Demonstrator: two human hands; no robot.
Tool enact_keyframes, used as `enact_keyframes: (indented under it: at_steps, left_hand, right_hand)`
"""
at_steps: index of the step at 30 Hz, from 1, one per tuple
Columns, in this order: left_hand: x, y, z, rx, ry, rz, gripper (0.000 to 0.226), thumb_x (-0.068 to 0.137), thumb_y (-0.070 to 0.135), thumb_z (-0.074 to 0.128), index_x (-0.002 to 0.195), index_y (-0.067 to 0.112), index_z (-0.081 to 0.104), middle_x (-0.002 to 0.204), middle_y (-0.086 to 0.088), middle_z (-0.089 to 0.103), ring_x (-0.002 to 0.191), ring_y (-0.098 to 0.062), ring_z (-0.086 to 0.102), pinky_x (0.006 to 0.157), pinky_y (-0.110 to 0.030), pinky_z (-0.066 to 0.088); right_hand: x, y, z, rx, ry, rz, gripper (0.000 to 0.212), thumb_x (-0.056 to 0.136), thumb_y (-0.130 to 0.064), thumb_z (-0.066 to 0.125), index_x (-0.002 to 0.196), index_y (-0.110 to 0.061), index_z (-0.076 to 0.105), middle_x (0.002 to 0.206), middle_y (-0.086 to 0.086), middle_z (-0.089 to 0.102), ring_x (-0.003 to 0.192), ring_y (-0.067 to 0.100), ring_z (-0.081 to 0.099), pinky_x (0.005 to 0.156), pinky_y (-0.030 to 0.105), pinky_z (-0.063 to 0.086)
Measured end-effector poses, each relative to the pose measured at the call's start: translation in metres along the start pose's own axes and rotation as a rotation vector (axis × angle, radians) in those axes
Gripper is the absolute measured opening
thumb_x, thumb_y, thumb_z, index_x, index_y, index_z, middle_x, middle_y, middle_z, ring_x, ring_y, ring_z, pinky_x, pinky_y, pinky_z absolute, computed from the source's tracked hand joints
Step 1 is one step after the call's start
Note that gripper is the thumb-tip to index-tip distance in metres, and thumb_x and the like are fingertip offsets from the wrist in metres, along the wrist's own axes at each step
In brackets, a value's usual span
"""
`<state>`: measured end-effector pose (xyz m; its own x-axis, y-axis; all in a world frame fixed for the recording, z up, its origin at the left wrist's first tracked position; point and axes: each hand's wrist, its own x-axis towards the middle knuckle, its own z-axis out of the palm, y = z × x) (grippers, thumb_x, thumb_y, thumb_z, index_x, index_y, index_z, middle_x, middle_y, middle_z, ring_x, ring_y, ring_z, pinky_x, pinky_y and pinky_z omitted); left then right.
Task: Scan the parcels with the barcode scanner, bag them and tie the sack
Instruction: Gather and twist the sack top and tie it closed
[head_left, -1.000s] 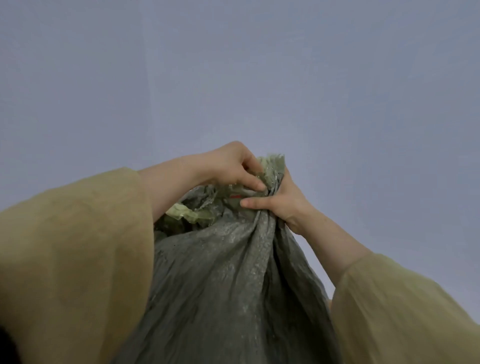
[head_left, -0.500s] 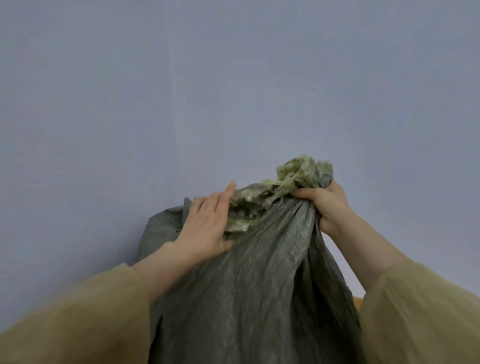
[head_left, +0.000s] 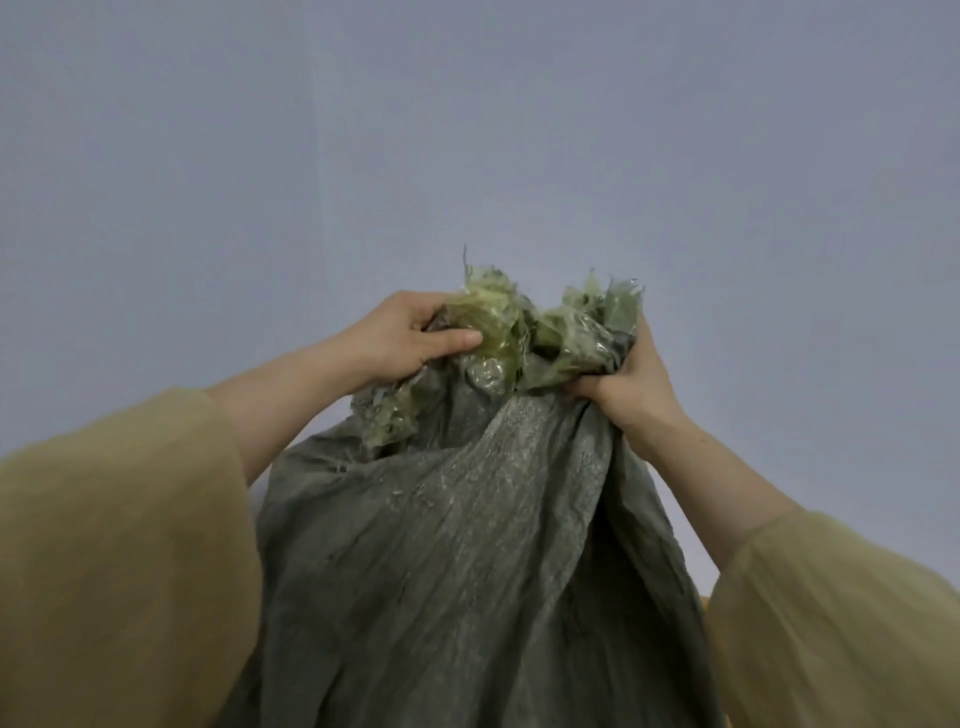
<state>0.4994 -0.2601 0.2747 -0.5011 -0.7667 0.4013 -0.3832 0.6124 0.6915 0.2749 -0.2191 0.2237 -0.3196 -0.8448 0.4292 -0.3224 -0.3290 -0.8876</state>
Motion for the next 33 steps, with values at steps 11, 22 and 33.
enact_keyframes:
  at_steps: [11,22,33]
  left_hand:
    - [-0.004,0.026,0.018,0.010,-0.004,-0.123,0.038,0.078,0.010,0.071,0.044,0.012,0.053,0.048,0.001,0.043,0.046,-0.008,0.040,0.051,-0.017,0.033]
    - [-0.059,-0.014,0.031,0.352,0.157,-0.026,0.073,0.074,0.042,0.073,0.136,0.022,0.042,0.138,0.005,0.039,0.128,-0.009,0.038,0.107,-0.026,0.034]
    - [-0.058,-0.044,0.097,-0.113,0.601,0.096,0.048,0.092,0.010,0.055,0.132,0.029,0.038,0.121,0.004,0.045,0.099,0.003,0.050,0.090,-0.017,0.043]
  right_hand:
    - [-0.020,-0.006,0.057,0.085,-0.115,-0.003,0.155,0.051,-0.018,0.093,0.142,-0.029,-0.032,0.149,0.000,0.037,0.128,0.007,0.043,0.096,0.013,0.041]
    - [-0.011,0.021,0.047,0.159,0.297,0.161,0.069,0.057,0.005,0.078,0.120,-0.011,0.052,0.107,0.006,0.067,0.097,0.023,0.064,0.089,0.045,0.054]
    - [-0.018,0.005,0.040,0.424,0.348,0.279,0.055,0.061,0.008,0.077,0.112,-0.005,0.058,0.096,0.008,0.069,0.085,0.023,0.068,0.076,0.037,0.057]
